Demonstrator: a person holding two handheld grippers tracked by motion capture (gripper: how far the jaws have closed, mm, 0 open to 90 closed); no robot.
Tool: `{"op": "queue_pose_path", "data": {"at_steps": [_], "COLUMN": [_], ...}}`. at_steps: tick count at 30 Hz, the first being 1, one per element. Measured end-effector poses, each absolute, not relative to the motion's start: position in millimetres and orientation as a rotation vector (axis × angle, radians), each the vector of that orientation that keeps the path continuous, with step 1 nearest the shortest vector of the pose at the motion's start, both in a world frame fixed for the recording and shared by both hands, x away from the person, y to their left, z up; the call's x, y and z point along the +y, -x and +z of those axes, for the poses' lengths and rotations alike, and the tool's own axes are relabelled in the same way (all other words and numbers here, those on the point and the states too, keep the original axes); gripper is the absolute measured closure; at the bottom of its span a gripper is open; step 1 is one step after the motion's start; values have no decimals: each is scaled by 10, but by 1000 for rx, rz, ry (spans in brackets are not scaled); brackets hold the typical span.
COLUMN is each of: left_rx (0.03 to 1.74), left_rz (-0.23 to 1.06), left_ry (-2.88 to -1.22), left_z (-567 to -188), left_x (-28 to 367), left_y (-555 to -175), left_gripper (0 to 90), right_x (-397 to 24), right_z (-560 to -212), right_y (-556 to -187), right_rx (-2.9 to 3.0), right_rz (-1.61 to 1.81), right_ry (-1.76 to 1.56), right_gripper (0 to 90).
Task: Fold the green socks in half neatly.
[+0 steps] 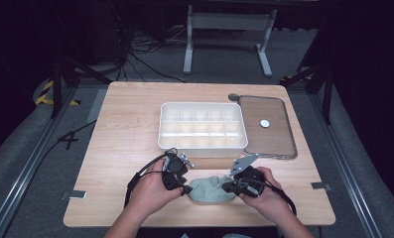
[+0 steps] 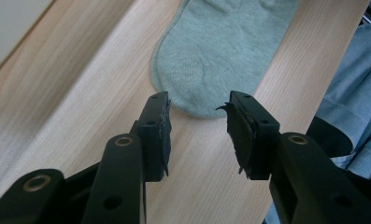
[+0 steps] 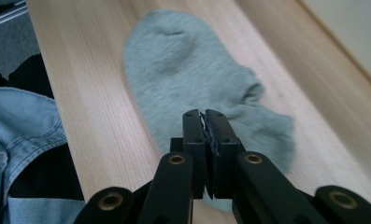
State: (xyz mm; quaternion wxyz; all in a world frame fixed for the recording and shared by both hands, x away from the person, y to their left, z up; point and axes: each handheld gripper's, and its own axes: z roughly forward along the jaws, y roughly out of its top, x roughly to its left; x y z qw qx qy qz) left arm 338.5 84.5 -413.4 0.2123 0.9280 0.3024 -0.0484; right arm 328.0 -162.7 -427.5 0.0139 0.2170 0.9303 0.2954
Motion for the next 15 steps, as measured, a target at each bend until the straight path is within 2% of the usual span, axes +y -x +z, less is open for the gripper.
{"op": "queue_pose_path", "data": {"at_steps": [8, 15], "left_rx": [894, 934], "left_rz": [-150, -217], "left_ry": [-2571, -2538], "left_z": [-4240, -4330], "left_x": [863, 851], "left_y": [-3425, -3437], "left_gripper": [595, 586], "right_x": [-1335, -1302], "right_z": [-4450, -4531], "right_y": [-3198, -3189], "right_rx": [2952, 2963], "right_rz": [893, 843], "right_ry": [-585, -576], "right_gripper": [892, 897]}}
